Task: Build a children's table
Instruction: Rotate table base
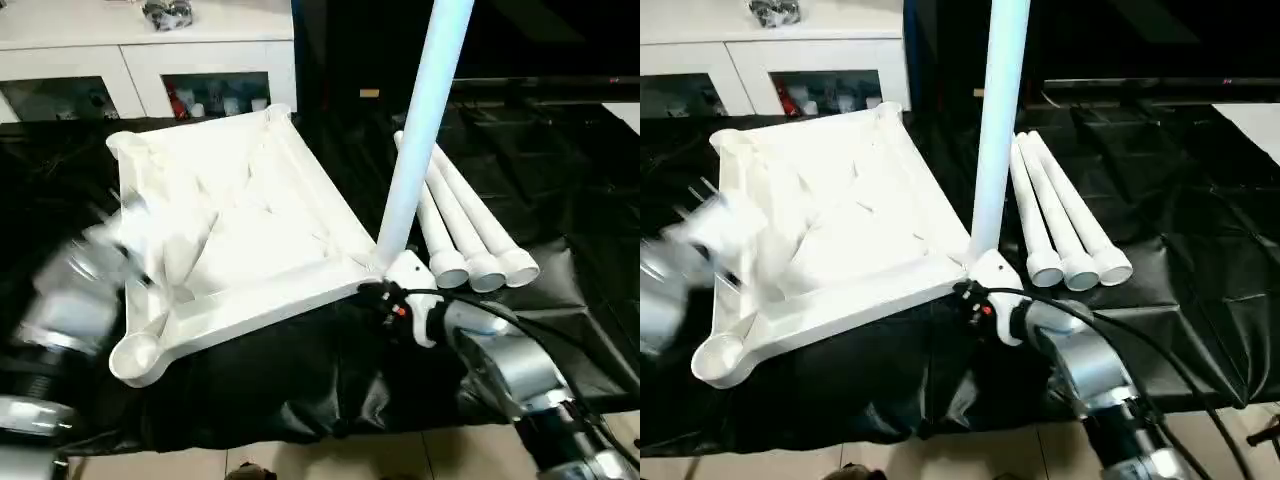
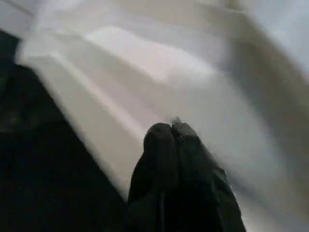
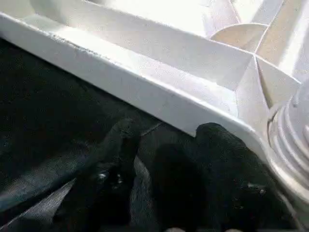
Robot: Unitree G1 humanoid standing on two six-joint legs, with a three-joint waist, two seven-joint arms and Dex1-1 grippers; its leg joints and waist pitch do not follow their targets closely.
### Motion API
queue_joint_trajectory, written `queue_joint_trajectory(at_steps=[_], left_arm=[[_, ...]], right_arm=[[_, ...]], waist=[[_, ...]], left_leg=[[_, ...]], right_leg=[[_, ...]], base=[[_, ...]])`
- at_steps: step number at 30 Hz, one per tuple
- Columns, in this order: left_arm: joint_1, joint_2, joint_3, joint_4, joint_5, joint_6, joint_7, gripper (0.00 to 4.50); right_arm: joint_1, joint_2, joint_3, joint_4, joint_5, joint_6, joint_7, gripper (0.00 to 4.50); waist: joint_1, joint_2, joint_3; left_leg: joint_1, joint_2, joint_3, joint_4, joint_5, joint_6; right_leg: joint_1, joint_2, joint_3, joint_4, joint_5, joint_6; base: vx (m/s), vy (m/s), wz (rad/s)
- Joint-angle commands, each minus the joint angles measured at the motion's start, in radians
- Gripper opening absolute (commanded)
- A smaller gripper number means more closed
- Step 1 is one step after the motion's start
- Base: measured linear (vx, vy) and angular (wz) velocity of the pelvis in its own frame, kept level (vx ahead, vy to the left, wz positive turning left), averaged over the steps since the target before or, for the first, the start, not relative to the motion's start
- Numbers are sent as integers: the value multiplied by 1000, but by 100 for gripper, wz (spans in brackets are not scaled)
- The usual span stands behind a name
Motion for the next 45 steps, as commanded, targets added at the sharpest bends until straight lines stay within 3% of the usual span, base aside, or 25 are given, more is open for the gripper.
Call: queue_joint_trajectory(at_steps=[1, 3, 4, 7, 8, 9, 11, 13, 14, 16, 17, 22, 23, 26, 29, 31, 32, 34, 35, 36, 37, 43, 44, 45], left_arm=[[-6, 15, -24, 33, 8, -8, -31, 0], [-2, 35, -51, 48, 22, 13, -68, 0], [5, 51, -68, 46, 28, 30, -97, 0], [13, 84, -87, 40, 43, 46, -128, 0], [11, 85, -84, 41, 45, 43, -122, 0], [6, 86, -73, 34, 49, 44, -101, 0], [3, 87, -67, 32, 50, 44, -90, 0], [-17, 83, -19, 16, 43, 30, -27, 0], [-17, 83, -19, 16, 43, 30, -27, 0], [-24, 86, -12, 2, 40, 36, -23, 0], [-23, 85, -14, -2, 37, 40, -31, 0], [45, 89, -116, -27, -8, 69, -246, 0], [60, 95, -139, -45, -16, 85, -293, 0], [74, 116, -172, -54, -12, 84, -353, 0], [102, 159, -213, -97, -29, 91, -459, 0], [138, 202, -224, -211, -97, 128, -580, 0], [146, 211, -224, -250, -120, 143, -609, 0], [161, 217, -215, -313, -183, 173, -665, 0], [170, 215, -206, -352, -222, 180, -700, 0], [176, 214, -200, -379, -247, 186, -723, 0], [183, 208, -190, -426, -285, 214, -750, 0], [173, 152, -157, -494, -362, 278, -762, 0], [173, 152, -157, -494, -362, 278, -762, 0], [154, 118, -146, -475, -365, 265, -730, 0]], right_arm=[[-22, 7, 1, 15, -2, -15, -22, 188], [-31, 15, 7, 34, -6, -26, -27, 180], [-38, 21, 11, 50, -9, -33, -29, 162], [-74, 42, 15, 113, -27, -59, -35, 139], [-79, 44, 14, 121, -29, -62, -35, 130], [-90, 48, 12, 139, -31, -69, -37, 105], [-97, 50, 10, 150, -32, -73, -38, 98], [-106, 49, 8, 166, -31, -82, -37, 94], [-106, 49, 8, 166, -31, -82, -37, 77], [-108, 46, 8, 172, -31, -89, -35, 64], [-109, 46, 8, 175, -32, -91, -34, 57], [-154, 73, 15, 280, -48, -141, -40, 18], [-170, 82, 19, 315, -57, -157, -43, 8], [-191, 96, 19, 356, -63, -170, -50, 8], [-234, 118, 16, 433, -75, -199, -75, 8], [-283, 142, 4, 516, -79, -232, -102, 8], [-296, 147, 3, 537, -82, -242, -107, 8], [-319, 160, -1, 574, -86, -259, -121, 8], [-338, 172, -6, 609, -88, -273, -129, 8], [-352, 181, -10, 635, -89, -283, -133, 8], [-378, 196, -14, 683, -92, -303, -144, 8], [-441, 240, -13, 799, -108, -353, -175, 8], [-441, 240, -13, 799, -108, -353, -175, 8], [-457, 255, -15, 831, -116, -369, -178, 8]], waist=[[3, 3, -69], [2, 3, -68], [2, 8, -67], [-8, 4, -65], [-12, -1, -64], [-12, 2, -65], [-13, 6, -64], [-11, -1, -63], [-9, 2, -63], [-8, -6, -62], [-6, -5, -63], [-8, -7, -61], [-8, 1, -62], [-11, -1, -62], [-16, -6, -58], [-20, -8, -57], [-27, -6, -55], [-27, -3, -53], [-26, -8, -54], [-27, -6, -55], [-29, -14, -54], [-31, -9, -58], [-31, -21, -60], [-31, -23, -61]], left_leg=[[23, 33, -28, -76, -290, -15], [25, 33, -28, -76, -297, -17], [26, 34, -30, -77, -310, -22], [24, 34, -32, -81, -332, -31], [21, 32, -33, -80, -334, -30], [25, 32, -32, -80, -336, -30], [32, 34, -31, -78, -353, -34], [32, 35, -31, -79, -357, -35], [32, 35, -31, -79, -359, -35], [31, 36, -32, -81, -364, -38], [32, 36, -33, -82, -366, -40], [27, 35, -34, -84, -378, -46], [32, 36, -35, -82, -384, -52], [39, 38, -34, -82, -408, -56], [31, 36, -36, -85, -415, -57], [34, 38, -37, -85, -420, -60], [27, 38, -39, -88, -423, -61], [37, 38, -37, -86, -450, -68], [40, 36, -36, -82, -448, -68], [35, 37, -37, -85, -436, -69], [34, 38, -36, -86, -436, -68], [34, 35, -30, -82, -393, -61], [29, 35, -30, -81, -366, -53], [30, 36, -27, -81, -355, -49]], right_leg=[[34, -49, 39, -67, -226, -192], [33, -50, 40, -70, -249, -187], [33, -53, 40, -70, -269, -184], [33, -52, 39, -70, -302, -181], [36, -53, 39, -71, -317, -178], [33, -53, 40, -72, -323, -178], [26, -52, 41, -76, -335, -182], [26, -50, 40, -75, -326, -186], [26, -50, 41, -75, -324, -185], [28, -49, 40, -74, -321, -180], [27, -50, 40, -73, -321, -180], [28, -53, 41, -73, -330, -191], [24, -56, 43, -74, -325, -196], [20, -55, 44, -75, -331, -206], [25, -55, 43, -73, -351, -205], [24, -58, 45, -73, -363, -206], [27, -60, 44, -70, -379, -215], [19, -57, 44, -74, -408, -216], [19, -59, 47, -72, -408, -217], [23, -59, 45, -72, -402, -216], [24, -57, 45, -72, -400, -215], [29, -53, 46, -65, -332, -233], [32, -54, 47, -61, -324, -233], [31, -54, 47, -62, -319, -233]], base=[[0, 0, 0], [0, 0, 0], [0, 0, 0], [0, 0, 0], [0, 0, 0], [0, 0, 0], [0, 0, 0], [0, 0, 0], [0, 0, 0], [0, 0, 0], [0, 0, 0], [0, 0, 0], [0, 0, 0], [0, 0, 0], [0, 0, 0], [0, 0, 0], [0, 0, 0], [0, 0, 0], [0, 0, 0], [0, 0, 0], [0, 0, 0], [0, 0, 0], [0, 0, 0], [0, 0, 0]])
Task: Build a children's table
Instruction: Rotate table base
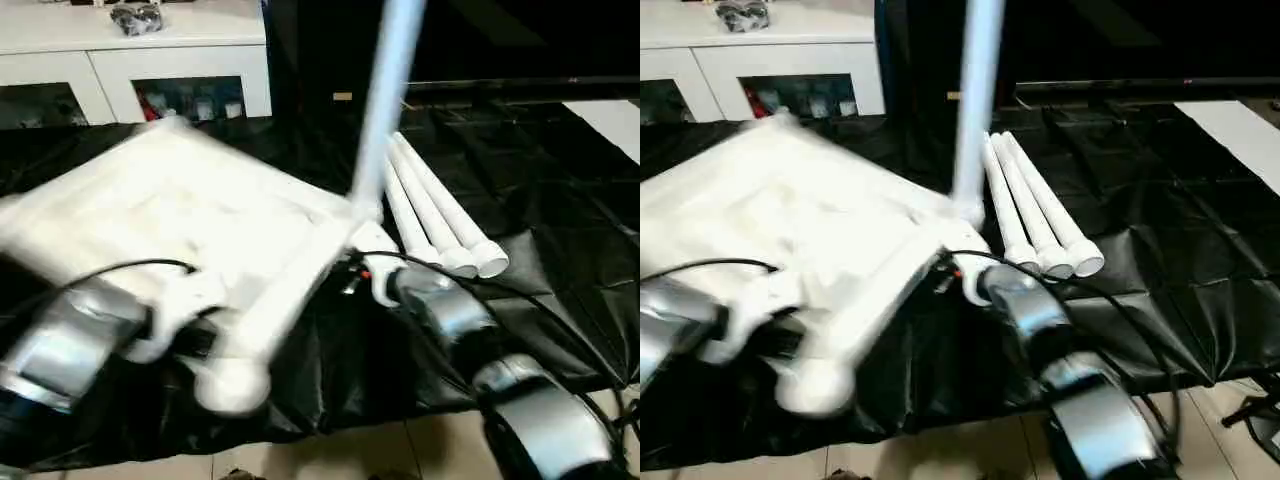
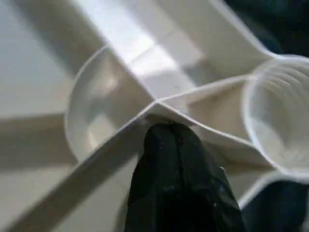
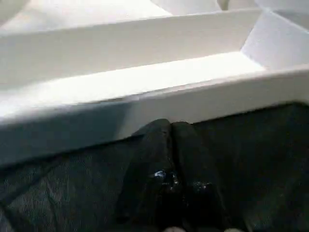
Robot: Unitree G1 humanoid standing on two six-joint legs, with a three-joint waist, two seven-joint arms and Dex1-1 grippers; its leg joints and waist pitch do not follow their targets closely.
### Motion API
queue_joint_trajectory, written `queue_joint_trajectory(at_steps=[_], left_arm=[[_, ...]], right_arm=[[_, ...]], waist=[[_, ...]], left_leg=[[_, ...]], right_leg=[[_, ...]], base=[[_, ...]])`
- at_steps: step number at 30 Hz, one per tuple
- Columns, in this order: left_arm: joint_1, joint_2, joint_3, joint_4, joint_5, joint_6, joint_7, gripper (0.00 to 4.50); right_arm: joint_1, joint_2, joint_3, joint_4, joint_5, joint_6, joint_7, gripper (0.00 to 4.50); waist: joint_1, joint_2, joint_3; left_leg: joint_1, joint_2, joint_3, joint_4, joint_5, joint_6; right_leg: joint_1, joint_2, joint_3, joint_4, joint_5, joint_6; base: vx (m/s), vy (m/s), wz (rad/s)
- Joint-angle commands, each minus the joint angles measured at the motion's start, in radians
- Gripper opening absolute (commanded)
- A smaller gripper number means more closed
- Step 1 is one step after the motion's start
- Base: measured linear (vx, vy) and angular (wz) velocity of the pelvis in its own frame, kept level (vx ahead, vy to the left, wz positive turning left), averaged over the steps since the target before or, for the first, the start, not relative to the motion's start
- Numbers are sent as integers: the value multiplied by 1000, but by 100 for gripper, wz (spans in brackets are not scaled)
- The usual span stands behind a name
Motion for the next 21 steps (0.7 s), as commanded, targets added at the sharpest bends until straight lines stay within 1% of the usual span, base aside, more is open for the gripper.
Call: queue_joint_trajectory(at_steps=[1, 2, 3, 4, 5, 6, 7, 8, 9, 10, 11, 12, 13, 14, 16, 17, 18, 19, 20, 21], left_arm=[[-46, -69, 18, 28, -16, -27, 58, 0], [-56, -83, 19, 43, -12, -35, 71, 0], [-75, -105, 19, 68, -8, -50, 90, 0], [-84, -118, 19, 79, -10, -59, 99, 0], [-84, -118, 19, 79, -10, -59, 99, 0], [-104, -154, 20, 91, -22, -57, 114, 0], [-113, -171, 18, 96, -24, -58, 122, 0], [-125, -193, 16, 103, -30, -55, 129, 0], [-140, -214, 10, 121, -21, -65, 152, 0], [-156, -232, 3, 144, -6, -78, 181, 0], [-160, -236, 2, 153, -1, -81, 192, 0], [-162, -238, 2, 158, 1, -82, 196, 0], [-164, -238, 2, 161, 5, -87, 200, 0], [-169, -238, 8, 170, 16, -101, 222, 0], [-164, -231, 32, 160, 11, -132, 238, 0], [-160, -235, 72, 144, -5, -134, 258, 0], [-148, -248, 139, 113, -46, -141, 276, 20], [-144, -254, 161, 102, -60, -141, 284, 41], [-133, -269, 208, 76, -90, -135, 301, 41], [-120, -293, 265, 49, -135, -146, 317, 41]], right_arm=[[-44, 48, 4, 42, -19, -43, 3, 8], [-46, 52, 5, 47, -20, -45, 5, 8], [-50, 60, 5, 55, -21, -49, 9, 8], [-52, 64, 6, 61, -22, -52, 10, 8], [-52, 64, 6, 61, -22, -52, 10, 8], [-58, 74, 4, 79, -23, -61, 9, 8], [-59, 78, 4, 85, -23, -64, 9, 8], [-61, 83, 3, 92, -21, -68, 15, 8], [-61, 86, 1, 96, -19, -72, 18, 8], [-65, 89, -2, 109, -24, -84, 4, 8], [-68, 90, -6, 118, -26, -90, -4, 8], [-70, 91, -9, 125, -28, -95, -9, 8], [-71, 90, -13, 126, -27, -98, -11, 8], [-71, 79, -28, 120, -25, -112, -34, 8], [-68, 57, -56, 94, -13, -114, -74, 8], [-59, 40, -87, 58, 13, -107, -81, 8], [-32, 14, -115, -17, 40, -102, -70, 3], [-21, 6, -123, -43, 48, -101, -66, 0], [5, -11, -135, -108, 59, -94, -61, 0], [39, -29, -148, -192, 68, -82, -61, 0]], waist=[[4, 10, -62], [5, 9, -61], [6, 6, -62], [7, 9, -63], [6, 8, -63], [5, 11, -63], [5, 9, -64], [5, 14, -64], [6, 11, -65], [7, 14, -65], [8, 19, -66], [5, 12, -66], [5, 12, -66], [5, 13, -66], [8, 14, -68], [6, 14, -68], [9, 20, -67], [10, 17, -68], [11, 16, -69], [14, 18, -67]], left_leg=[[20, 35, -24, -78, -343, -40], [20, 35, -23, -78, -346, -42], [18, 35, -23, -79, -342, -41], [19, 35, -25, -80, -340, -42], [17, 35, -25, -81, -339, -43], [19, 35, -25, -80, -342, -44], [20, 36, -25, -80, -340, -44], [20, 36, -23, -79, -339, -44], [20, 34, -22, -78, -338, -42], [20, 35, -22, -78, -337, -42], [20, 35, -24, -78, -341, -45], [18, 34, -23, -78, -343, -43], [18, 34, -23, -78, -343, -43], [17, 35, -24, -78, -336, -39], [18, 35, -23, -77, -321, -35], [18, 35, -22, -76, -319, -33], [19, 36, -21, -77, -316, -31], [19, 37, -20, -76, -309, -30], [18, 37, -20, -76, -294, -24], [18, 37, -19, -76, -294, -21]], right_leg=[[31, -54, 46, -72, -313, -233], [31, -51, 46, -72, -305, -231], [33, -50, 45, -71, -297, -226], [35, -51, 45, -69, -291, -225], [37, -51, 44, -69, -282, -224], [35, -51, 45, -69, -275, -227], [37, -52, 44, -69, -270, -232], [36, -51, 45, -69, -263, -234], [36, -49, 45, -69, -257, -235], [37, -49, 45, -69, -251, -236], [37, -51, 44, -68, -249, -238], [39, -50, 44, -68, -248, -238], [39, -50, 44, -68, -248, -238], [41, -51, 44, -70, -241, -236], [41, -50, 43, -68, -227, -241], [41, -49, 43, -67, -219, -244], [42, -46, 43, -65, -196, -244], [44, -46, 43, -63, -178, -243], [44, -43, 41, -60, -158, -248], [44, -43, 41, -61, -157, -249]], base=[[0, 0, 0], [0, 0, 0], [0, 0, 0], [0, 0, 0], [0, 0, 0], [0, 0, 0], [0, 0, 0], [0, 0, 0], [0, 0, 0], [0, 0, 0], [0, 0, 0], [0, 0, 0], [0, 0, 0], [0, 0, 0], [0, 0, 0], [0, 0, 0], [0, 0, 0], [0, 0, 0], [0, 0, 0], [0, 0, 0]])
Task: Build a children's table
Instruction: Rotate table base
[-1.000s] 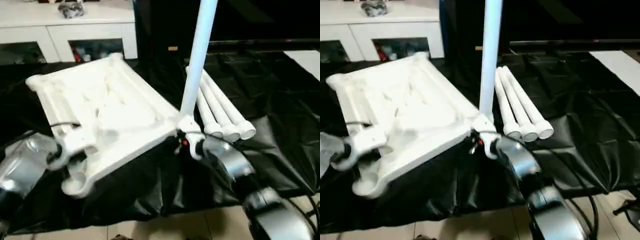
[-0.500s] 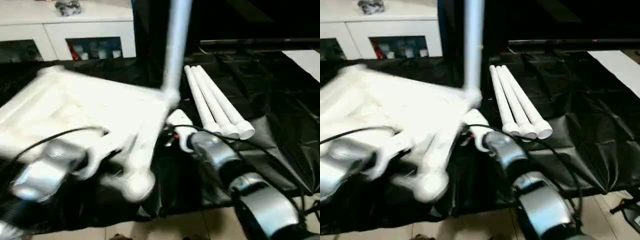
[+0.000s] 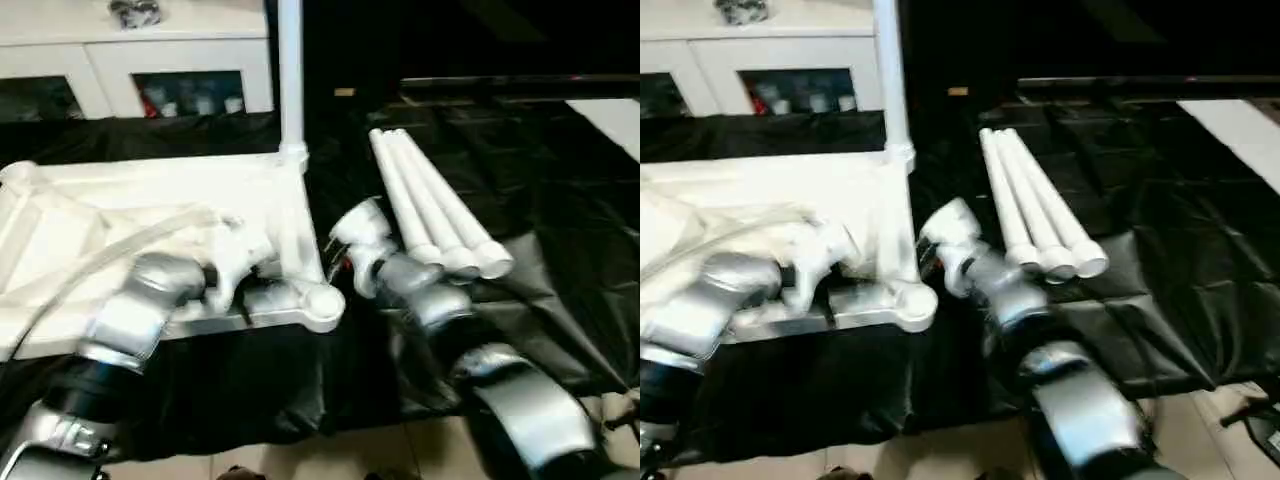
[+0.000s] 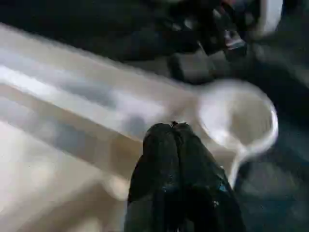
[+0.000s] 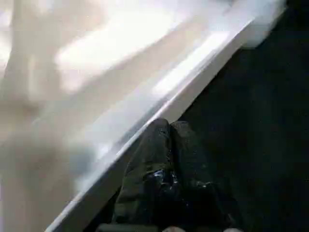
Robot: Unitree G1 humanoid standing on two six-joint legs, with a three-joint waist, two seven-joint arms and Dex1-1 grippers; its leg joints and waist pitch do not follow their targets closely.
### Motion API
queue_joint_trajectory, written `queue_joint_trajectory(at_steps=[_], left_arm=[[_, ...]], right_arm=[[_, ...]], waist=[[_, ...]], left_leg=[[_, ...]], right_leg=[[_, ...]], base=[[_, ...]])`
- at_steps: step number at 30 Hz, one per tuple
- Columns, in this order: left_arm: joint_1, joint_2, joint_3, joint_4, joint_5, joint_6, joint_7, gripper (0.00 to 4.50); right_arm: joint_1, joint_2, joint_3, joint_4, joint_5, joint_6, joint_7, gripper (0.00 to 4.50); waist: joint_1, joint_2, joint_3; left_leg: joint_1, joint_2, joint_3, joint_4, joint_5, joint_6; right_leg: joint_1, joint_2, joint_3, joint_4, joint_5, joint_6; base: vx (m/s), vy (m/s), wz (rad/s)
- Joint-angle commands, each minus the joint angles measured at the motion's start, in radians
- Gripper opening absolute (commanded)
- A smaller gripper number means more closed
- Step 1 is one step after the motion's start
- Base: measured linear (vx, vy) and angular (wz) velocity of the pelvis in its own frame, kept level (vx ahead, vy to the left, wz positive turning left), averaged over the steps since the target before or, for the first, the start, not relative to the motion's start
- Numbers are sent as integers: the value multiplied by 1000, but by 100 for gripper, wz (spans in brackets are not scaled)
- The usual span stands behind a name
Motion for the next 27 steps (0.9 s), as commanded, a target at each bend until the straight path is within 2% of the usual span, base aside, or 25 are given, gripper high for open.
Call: queue_joint_trajectory(at_steps=[1, 2, 3, 6, 7, 8, 9, 10, 11, 12, 13, 14, 15, 16, 17, 18, 19, 20, 21, 22, 23, 24, 25, 26, 27], left_arm=[[22, -41, 118, -70, -86, -19, 55, 46], [24, -44, 123, -72, -90, -20, 58, 60], [58, -99, 207, -101, -103, -72, 175, 60], [115, -178, 270, -118, -63, -158, 360, 60], [135, -196, 261, -125, -14, -162, 428, 60], [135, -196, 261, -125, -14, -162, 428, 60], [155, -217, 244, -133, 37, -171, 494, 60], [162, -231, 245, -136, 42, -171, 513, 60], [174, -274, 255, -141, 49, -160, 564, 60], [173, -288, 248, -123, 63, -172, 595, 60], [172, -291, 246, -118, 69, -177, 604, 60], [168, -301, 241, -98, 96, -182, 649, 60], [162, -307, 244, -84, 107, -172, 686, 60], [149, -330, 274, -76, 75, -162, 706, 60], [138, -332, 288, -72, 60, -154, 718, 60], [132, -329, 293, -70, 56, -150, 723, 60], [126, -318, 294, -64, 59, -146, 725, 60], [122, -305, 298, -57, 68, -148, 729, 60], [121, -303, 298, -56, 71, -151, 731, 60], [121, -299, 299, -55, 79, -156, 735, 60], [121, -296, 299, -55, 80, -160, 732, 60], [121, -284, 295, -57, 86, -177, 722, 60], [125, -277, 283, -64, 86, -190, 708, 60], [127, -271, 273, -67, 88, -191, 697, 80], [135, -258, 246, -82, 82, -194, 657, 91]], right_arm=[[63, -34, -42, -174, 32, 25, -1, 0], [67, -35, -44, -183, 32, 26, -2, 0], [149, -62, -89, -373, 57, 98, -37, 0], [263, -70, -172, -600, 94, 187, -125, 0], [299, -65, -189, -650, 104, 224, -145, 0], [299, -65, -189, -650, 104, 224, -145, 0], [337, -64, -186, -693, 96, 238, -158, 0], [349, -63, -185, -706, 92, 243, -164, 0], [378, -56, -177, -735, 88, 250, -178, 0], [385, -49, -165, -731, 77, 242, -187, 0], [389, -47, -162, -737, 74, 247, -190, 0], [400, -39, -149, -755, 66, 263, -195, 0], [409, -34, -142, -775, 64, 283, -200, 0], [412, -28, -131, -789, 62, 299, -203, 0], [413, -26, -123, -798, 60, 314, -206, 0], [413, -26, -119, -802, 59, 322, -207, 0], [411, -24, -118, -800, 58, 328, -211, 0], [409, -17, -122, -800, 66, 337, -217, 0], [409, -15, -123, -802, 69, 339, -217, 0], [410, -11, -125, -807, 75, 343, -219, 0], [409, -5, -132, -808, 83, 347, -224, 0], [404, 14, -157, -811, 116, 361, -239, 0], [402, 19, -163, -814, 122, 374, -248, 0], [399, 19, -165, -811, 121, 374, -252, 0], [390, 16, -168, -798, 111, 369, -267, 0]], waist=[[6, 17, -71], [6, 17, -70], [9, 14, -71], [20, 9, -69], [24, 8, -66], [24, 8, -66], [14, 13, -63], [8, 36, -69], [-16, 42, -67], [-15, 55, -66], [-31, 65, -64], [-40, 70, -57], [-37, 70, -54], [-28, 64, -53], [-15, 39, -51], [-1, 6, -49], [25, -39, -64], [41, -21, -33], [49, -29, -54], [53, -18, -64], [64, -35, -73], [88, -29, -70], [87, -32, -70], [95, -25, -68], [98, -11, -61]], left_leg=[[25, 36, -18, -75, -290, -17], [23, 35, -19, -76, -287, -16], [24, 35, -18, -75, -293, -14], [20, 36, -20, -76, -281, -5], [-15, 22, -47, -92, -287, 31], [-15, 22, -47, -92, -287, 31], [-32, 21, -76, -103, -335, 69], [-21, 34, -106, -106, -392, 62], [-28, 52, -151, -114, -437, 57], [-20, 63, -173, -125, -491, 50], [-9, 87, -236, -152, -567, 61], [4, 91, -290, -169, -577, 86], [4, 83, -308, -177, -587, 88], [-13, 44, -316, -182, -582, 75], [-51, -27, -293, -154, -543, 48], [-75, -87, -245, -68, -470, 25], [-16, -109, -123, 137, -189, 34], [-80, -83, -113, 164, -109, 35], [-100, -68, -116, 175, -163, 52], [-73, -76, -114, 155, -198, 59], [-92, -72, -124, 165, -244, 72], [-74, -56, -151, 161, -228, 69], [-64, -64, -157, 158, -215, 39], [-47, -69, -153, 123, -143, 0], [-20, -68, -144, 70, -67, -7]], right_leg=[[46, -43, 42, -60, -153, -242], [48, -39, 41, -58, -152, -240], [44, -41, 41, -62, -168, -233], [46, -38, 42, -70, -176, -186], [72, -48, 13, -60, -211, -173], [72, -48, 13, -60, -211, -173], [76, -50, -18, -65, -252, -153], [75, -44, -38, -69, -252, -155], [81, -32, -52, -54, -170, -185], [80, -22, -61, -43, -159, -197], [71, 0, -67, 3, -151, -215], [55, 16, -61, 44, -188, -247], [52, 21, -52, 59, -212, -259], [57, 22, -28, 63, -238, -286], [76, 3, 0, 14, -304, -318], [65, -52, 25, -62, -436, -311], [31, -128, -9, -169, -711, -139], [61, -185, 5, -161, -761, 163], [96, -220, 33, -118, -622, 300], [84, -184, 124, -112, -586, 310], [125, -210, 164, -92, -486, 266], [124, -241, 191, -93, -306, 81], [140, -219, 184, -86, -119, -92], [146, -159, 126, -78, 49, -224], [126, -101, 71, -86, 112, -272]], base=[[0, 0, 0], [0, 0, 0], [0, 0, 0], [0, 0, 0], [0, 0, 0], [0, 0, 0], [-26, -26, 32], [-26, -26, 32], [6, -48, 46], [3, -80, 46], [3, -80, 46], [-22, -121, 48], [-30, -174, 55], [-30, -174, 55], [-54, -232, 65], [-83, -243, 66], [-83, -243, 66], [-46, -234, 51], [-6, -205, 49], [-6, -205, 49], [-7, -146, 45], [-16, -101, 29], [-16, -101, 29], [-29, -49, 19], [0, 0, 0]])
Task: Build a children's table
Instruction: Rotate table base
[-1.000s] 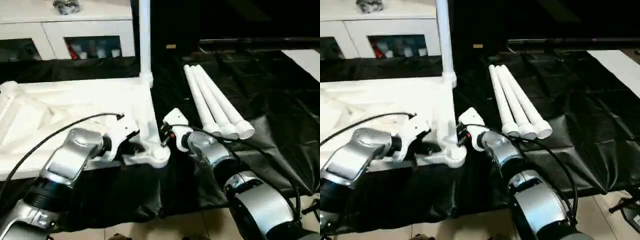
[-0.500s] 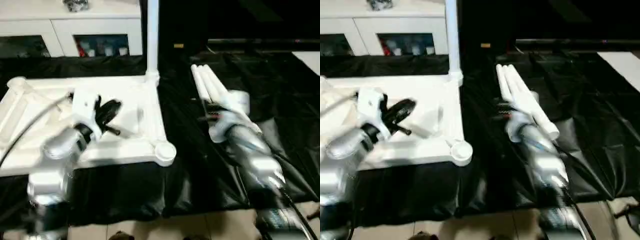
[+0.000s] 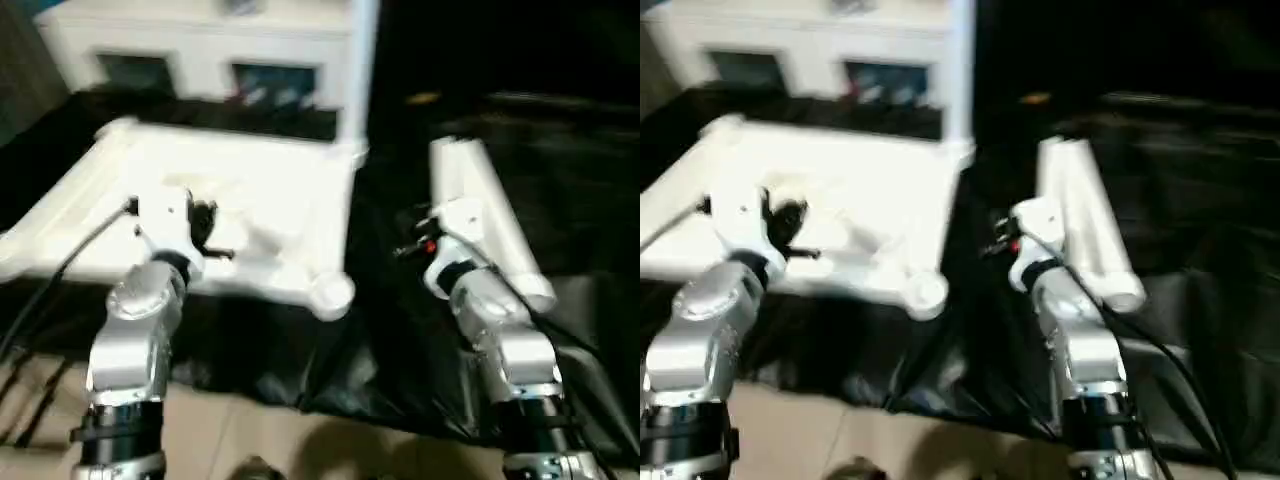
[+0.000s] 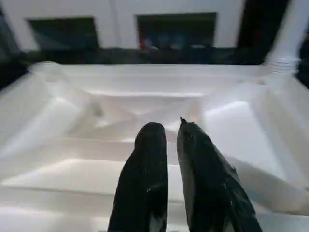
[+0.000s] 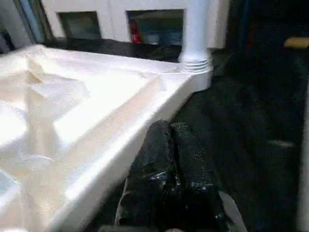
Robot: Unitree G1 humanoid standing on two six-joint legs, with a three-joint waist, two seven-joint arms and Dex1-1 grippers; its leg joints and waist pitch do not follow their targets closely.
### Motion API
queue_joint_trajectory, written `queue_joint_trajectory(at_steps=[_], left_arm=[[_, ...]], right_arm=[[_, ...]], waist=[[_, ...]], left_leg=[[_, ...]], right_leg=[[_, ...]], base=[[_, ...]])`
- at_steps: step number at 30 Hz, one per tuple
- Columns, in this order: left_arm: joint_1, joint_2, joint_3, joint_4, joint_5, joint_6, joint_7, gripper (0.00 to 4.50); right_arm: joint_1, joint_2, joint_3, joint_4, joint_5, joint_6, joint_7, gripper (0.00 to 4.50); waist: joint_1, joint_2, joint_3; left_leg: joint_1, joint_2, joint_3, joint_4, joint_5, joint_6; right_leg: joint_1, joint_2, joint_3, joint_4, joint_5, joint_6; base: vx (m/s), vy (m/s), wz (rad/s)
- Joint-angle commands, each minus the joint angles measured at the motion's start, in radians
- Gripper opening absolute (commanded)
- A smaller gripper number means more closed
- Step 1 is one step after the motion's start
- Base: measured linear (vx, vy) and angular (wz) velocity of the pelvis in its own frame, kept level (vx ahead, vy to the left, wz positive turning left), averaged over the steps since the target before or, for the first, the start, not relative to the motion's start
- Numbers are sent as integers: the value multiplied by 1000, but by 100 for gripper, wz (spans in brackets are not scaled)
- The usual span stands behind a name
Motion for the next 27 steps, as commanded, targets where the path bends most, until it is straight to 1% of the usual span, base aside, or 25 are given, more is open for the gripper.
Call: queue_joint_trajectory(at_steps=[1, 2, 3, 4, 5, 6, 7, 8, 9, 10, 11, 12, 13, 14, 15, 16, 17, 18, 19, 20, 22, 23, 25, 26, 27], left_arm=[[8, 17, -25, -17, 2, -12, -39, 96], [13, 26, -42, -32, -21, -10, -66, 96], [16, 28, -45, -38, -30, -10, -73, 102], [18, 31, -48, -41, -34, -20, -78, 116], [19, 33, -49, -41, -40, -24, -88, 130], [19, 34, -46, -39, -55, -17, -102, 137], [20, 39, -48, -40, -56, -24, -111, 148], [20, 44, -50, -40, -56, -29, -119, 162], [18, 49, -51, -38, -62, -32, -130, 162], [17, 51, -51, -37, -64, -33, -134, 174], [10, 58, -51, -28, -80, -33, -160, 181], [10, 58, -51, -28, -80, -33, -160, 186], [-2, 72, -64, -30, -108, -21, -211, 192], [-11, 84, -80, -35, -123, -2, -243, 208], [-13, 88, -86, -37, -126, 3, -252, 208], [-20, 96, -98, -40, -129, 2, -268, 223], [-30, 96, -105, -39, -136, 2, -278, 228], [-40, 93, -108, -35, -142, -1, -285, 228], [-60, 87, -117, -27, -157, 8, -303, 241], [-73, 84, -122, -21, -167, 15, -316, 241], [-94, 85, -143, -4, -164, 7, -340, 251], [-106, 85, -157, 7, -161, -2, -352, 271], [-119, 83, -165, 16, -176, 5, -369, 278], [-122, 89, -179, 23, -169, -2, -375, 296], [-123, 90, -183, 26, -168, -3, -377, 296]], right_arm=[[-20, 5, -4, 2, 6, 12, -17, 0], [-35, -2, -10, 18, -4, 10, -37, 0], [-41, -3, -15, 25, -7, 10, -45, 18], [-50, -2, -26, 32, 1, 12, -49, 28], [-64, -7, -34, 45, -6, 13, -65, 36], [-85, -14, -43, 65, -11, 4, -72, 36], [-96, -16, -50, 72, -10, 6, -77, 55], [-108, -19, -57, 81, -15, 8, -92, 70], [-120, -24, -62, 91, -16, 4, -100, 70], [-125, -27, -63, 97, -19, 1, -104, 78], [-151, -41, -70, 129, -21, -21, -111, 87], [-151, -41, -70, 129, -21, -21, -111, 97], [-189, -65, -74, 176, -29, -33, -113, 108], [-220, -80, -82, 215, -29, -38, -119, 122], [-231, -86, -85, 229, -29, -38, -122, 122], [-253, -97, -90, 259, -32, -32, -130, 141], [-277, -113, -91, 299, -42, -26, -138, 152], [-293, -124, -93, 331, -45, -27, -140, 152], [-326, -146, -102, 399, -54, -24, -156, 166], [-347, -158, -108, 441, -59, -25, -167, 166], [-398, -181, -135, 545, -51, -5, -201, 175], [-431, -195, -151, 610, -41, 7, -211, 199], [-471, -219, -154, 696, -47, -8, -228, 205], [-498, -234, -149, 754, -57, -18, -238, 219], [-508, -240, -148, 775, -60, -21, -240, 219]], waist=[[13, 12, -60], [8, 53, -68], [-2, 56, -67], [-12, 83, -77], [-21, 76, -67], [-20, 63, -54], [-27, 46, -48], [-25, 41, -47], [-21, 31, -48], [-21, 24, -47], [-23, 24, -51], [-25, 26, -53], [-28, 28, -54], [-33, 22, -59], [-33, 22, -62], [-37, 19, -66], [-38, 11, -66], [-38, 13, -70], [-37, 13, -78], [-37, 13, -80], [-39, 9, -86], [-39, 10, -87], [-36, 9, -88], [-37, 12, -89], [-38, 12, -89]], left_leg=[[-10, 50, 1, -102, 51, -48], [15, 109, 9, -164, 117, 4], [26, 163, -12, -189, 103, 58], [52, 248, -38, -204, 10, 90], [52, 247, -17, -212, -135, 70], [59, 203, 29, -207, -285, 2], [58, 172, 50, -201, -329, -33], [59, 147, 65, -193, -338, -61], [54, 127, 80, -191, -278, -70], [49, 127, 83, -194, -224, -63], [45, 130, 82, -199, -199, -62], [40, 132, 79, -201, -188, -64], [37, 137, 77, -204, -177, -64], [36, 135, 76, -202, -169, -67], [33, 136, 78, -202, -155, -65], [25, 136, 80, -196, -101, -59], [21, 136, 82, -195, -77, -53], [18, 135, 82, -192, -54, -48], [14, 132, 85, -185, 2, -36], [12, 132, 86, -183, 25, -30], [7, 124, 90, -173, 90, 2], [5, 123, 92, -169, 101, 23], [2, 123, 94, -166, 89, 38], [0, 124, 94, -163, 107, 43], [-2, 122, 94, -161, 112, 49]], right_leg=[[112, -110, 81, -138, 123, -184], [99, -68, 49, -135, -5, -115], [84, -54, 40, -111, -45, -74], [59, -54, 38, -67, -58, -52], [50, -69, 52, -67, -52, -62], [42, -82, 66, -106, -122, -91], [46, -88, 70, -126, -190, -100], [50, -94, 70, -138, -274, -96], [59, -102, 70, -156, -403, -52], [60, -103, 66, -162, -480, -5], [58, -102, 64, -167, -492, 25], [61, -101, 64, -161, -472, 29], [59, -97, 64, -158, -432, 32], [60, -97, 64, -147, -390, 13], [62, -97, 66, -144, -360, 4], [65, -96, 70, -128, -257, -32], [67, -95, 69, -125, -226, -42], [69, -95, 69, -117, -193, -55], [72, -95, 71, -107, -112, -80], [72, -94, 71, -101, -71, -95], [72, -86, 71, -83, 75, -140], [72, -87, 69, -80, 105, -154], [74, -89, 67, -84, 77, -162], [72, -88, 67, -79, 97, -168], [72, -86, 67, -78, 109, -170]], base=[[0, 0, 0], [-55, 71, 7], [-38, 106, 3], [-38, 106, 3], [-46, 87, 9], [-44, 66, 19], [-44, 66, 19], [0, 0, 0], [0, 0, 0], [0, 0, 0], [0, 0, 0], [0, 0, 0], [0, 0, 0], [0, 0, 0], [0, 0, 0], [0, 0, 0], [0, 0, 0], [0, 0, 0], [0, 0, 0], [0, 0, 0], [0, 0, 0], [0, 0, 0], [0, 0, 0], [0, 0, 0], [0, 0, 0]])
